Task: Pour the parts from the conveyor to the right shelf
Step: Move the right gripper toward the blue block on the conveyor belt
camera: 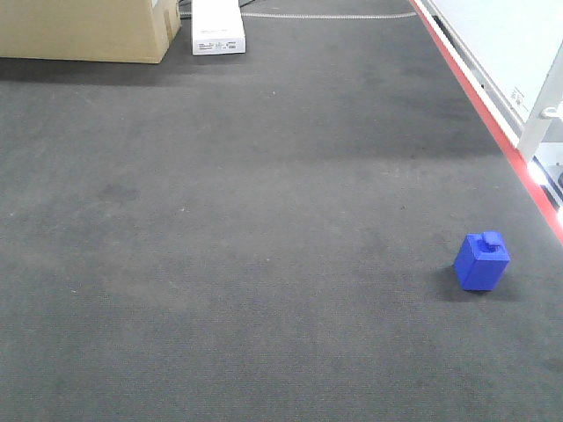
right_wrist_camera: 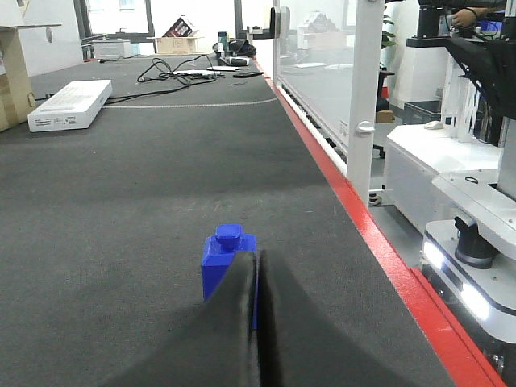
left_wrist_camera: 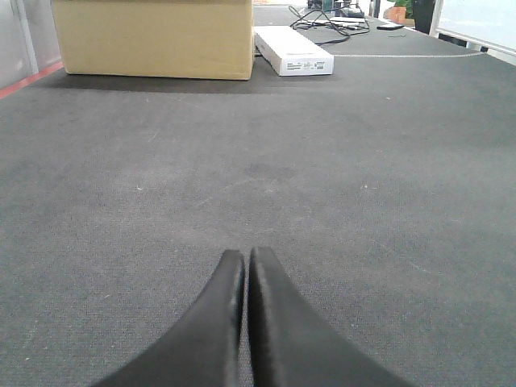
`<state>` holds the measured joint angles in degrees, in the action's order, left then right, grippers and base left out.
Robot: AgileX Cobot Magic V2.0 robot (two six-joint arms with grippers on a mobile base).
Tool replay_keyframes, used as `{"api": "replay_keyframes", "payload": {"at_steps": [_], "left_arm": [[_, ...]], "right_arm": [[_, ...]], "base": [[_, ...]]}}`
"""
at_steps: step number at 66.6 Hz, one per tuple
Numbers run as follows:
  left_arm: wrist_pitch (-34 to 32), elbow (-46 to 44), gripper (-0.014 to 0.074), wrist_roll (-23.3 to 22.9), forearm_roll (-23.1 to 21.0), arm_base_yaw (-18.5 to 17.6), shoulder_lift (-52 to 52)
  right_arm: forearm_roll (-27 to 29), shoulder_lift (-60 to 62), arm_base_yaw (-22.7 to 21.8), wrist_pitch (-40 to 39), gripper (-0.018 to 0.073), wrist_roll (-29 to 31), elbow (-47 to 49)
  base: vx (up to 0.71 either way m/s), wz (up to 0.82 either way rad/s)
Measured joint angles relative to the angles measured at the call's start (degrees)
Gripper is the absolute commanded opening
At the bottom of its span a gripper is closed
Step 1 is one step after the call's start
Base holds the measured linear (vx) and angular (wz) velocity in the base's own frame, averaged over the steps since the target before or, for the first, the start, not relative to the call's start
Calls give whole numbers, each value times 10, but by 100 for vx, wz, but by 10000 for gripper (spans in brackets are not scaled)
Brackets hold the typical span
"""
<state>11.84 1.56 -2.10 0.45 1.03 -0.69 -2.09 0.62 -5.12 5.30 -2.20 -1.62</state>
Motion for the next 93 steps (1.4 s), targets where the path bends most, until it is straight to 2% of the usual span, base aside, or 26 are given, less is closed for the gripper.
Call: {"api": "replay_keyframes", "payload": {"at_steps": [19,29,38,45,59,64,71,82,86,93], "left_arm": [[0,0,-6,0,0,0,0],[0,0,-6,0,0,0,0],[0,0,-6,0,0,0,0],[0,0,-6,0,0,0,0],[0,0,-6,0,0,0,0],[0,0,-6,0,0,0,0],[0,0,-6,0,0,0,0],[0,0,-6,0,0,0,0],[0,0,-6,0,0,0,0],[0,0,-6,0,0,0,0]], "right_arm": [[1,0,0,-1,-5,0,0],[33,0,0,-18,-5,0,0],[42,0,0,-83,-5,0,0],[16,0,0,-149,-5,0,10],[-103,-20,0,-171,-5,-1,150],[-116,-67,0,-142,-5,-14,217],[-116,-161,0,-53,11,-43,301],[-94,-323,0,62,117,-57,388],[-89,-374,0,77,199,-57,407],[-87,-449,0,83,402,-56,420]], "base": [[0,0],[0,0],[0,0],[0,0],[0,0],[0,0],[0,0],[0,0],[0,0],[0,0]]}}
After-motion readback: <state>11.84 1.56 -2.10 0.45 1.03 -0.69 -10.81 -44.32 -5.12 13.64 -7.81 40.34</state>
